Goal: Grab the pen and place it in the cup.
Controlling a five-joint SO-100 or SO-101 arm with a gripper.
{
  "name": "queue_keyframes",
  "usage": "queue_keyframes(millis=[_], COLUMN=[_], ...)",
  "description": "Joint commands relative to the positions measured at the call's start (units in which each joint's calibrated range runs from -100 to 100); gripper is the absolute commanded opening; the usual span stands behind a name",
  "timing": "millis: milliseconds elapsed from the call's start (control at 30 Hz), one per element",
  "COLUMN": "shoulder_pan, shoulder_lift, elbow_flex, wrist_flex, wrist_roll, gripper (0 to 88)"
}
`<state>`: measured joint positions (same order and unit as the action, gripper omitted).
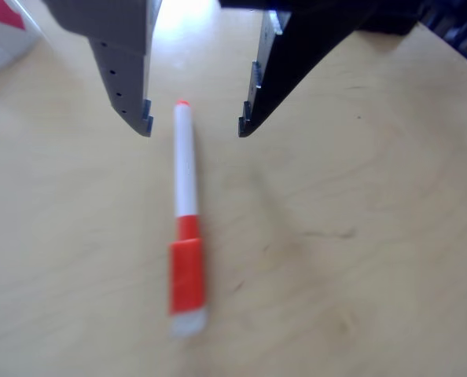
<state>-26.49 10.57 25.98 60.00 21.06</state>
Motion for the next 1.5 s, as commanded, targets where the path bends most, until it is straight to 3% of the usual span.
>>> queue_keyframes(millis=[0,367,667,1067,1233,1467], shoulder_pan=[0.8,0.7,0.3,0.7,2.8,17.6], shoulder_lift=[2.0,10.3,10.5,10.3,-0.5,-21.0], elbow_flex=[-5.1,-14.8,-14.3,-14.1,-15.8,-20.4], wrist_flex=[2.4,10.2,10.3,9.5,9.6,3.8], wrist_roll=[0.3,0.0,0.2,-0.5,-0.3,-1.8], gripper=[27.5,20.5,1.0,1.2,1.2,1.2])
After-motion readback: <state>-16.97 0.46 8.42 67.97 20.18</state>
